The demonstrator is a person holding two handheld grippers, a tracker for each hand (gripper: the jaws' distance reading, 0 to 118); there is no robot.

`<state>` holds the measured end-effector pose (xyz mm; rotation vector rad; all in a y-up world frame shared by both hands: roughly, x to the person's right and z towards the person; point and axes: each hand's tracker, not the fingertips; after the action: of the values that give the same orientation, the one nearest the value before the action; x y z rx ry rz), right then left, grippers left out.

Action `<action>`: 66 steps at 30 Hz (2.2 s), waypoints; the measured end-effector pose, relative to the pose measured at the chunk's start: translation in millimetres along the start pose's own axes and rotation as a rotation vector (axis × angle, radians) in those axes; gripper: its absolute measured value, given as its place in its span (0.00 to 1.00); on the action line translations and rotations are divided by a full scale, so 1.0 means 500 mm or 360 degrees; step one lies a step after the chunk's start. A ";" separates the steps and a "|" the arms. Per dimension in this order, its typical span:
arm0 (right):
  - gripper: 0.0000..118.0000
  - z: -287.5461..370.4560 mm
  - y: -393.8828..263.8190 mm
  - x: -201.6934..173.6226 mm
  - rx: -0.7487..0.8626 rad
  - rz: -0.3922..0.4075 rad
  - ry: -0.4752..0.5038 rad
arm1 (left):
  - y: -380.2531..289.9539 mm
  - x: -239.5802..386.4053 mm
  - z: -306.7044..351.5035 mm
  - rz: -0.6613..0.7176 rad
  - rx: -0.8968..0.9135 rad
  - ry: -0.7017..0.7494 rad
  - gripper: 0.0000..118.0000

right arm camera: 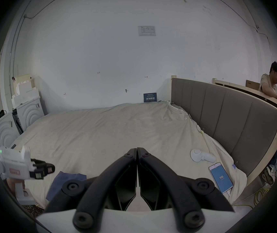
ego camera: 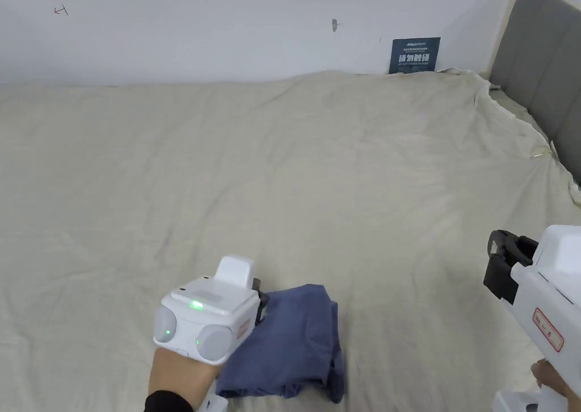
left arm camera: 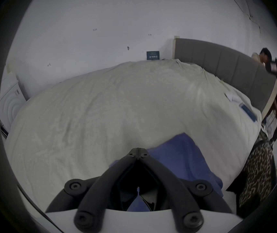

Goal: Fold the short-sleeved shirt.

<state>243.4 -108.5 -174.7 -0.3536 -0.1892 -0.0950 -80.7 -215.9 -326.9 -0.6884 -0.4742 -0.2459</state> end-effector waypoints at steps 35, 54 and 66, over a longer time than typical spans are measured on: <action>0.00 0.025 0.019 0.009 0.0063 -0.0011 -0.0027 | 0.052 0.099 0.071 0.0168 0.0339 -0.0291 0.00; 0.00 0.061 0.077 -0.144 0.0360 0.0082 0.0107 | 0.092 -0.089 0.290 0.0221 0.0916 0.0262 0.00; 0.00 0.028 0.051 -0.182 0.0343 0.0087 0.0188 | 0.045 -0.146 0.314 0.0351 0.0907 0.0332 0.00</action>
<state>155.1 -74.5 -188.6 -0.1375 -0.0715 -0.0406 -188.7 -90.9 -270.0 -0.1503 -0.2450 0.0308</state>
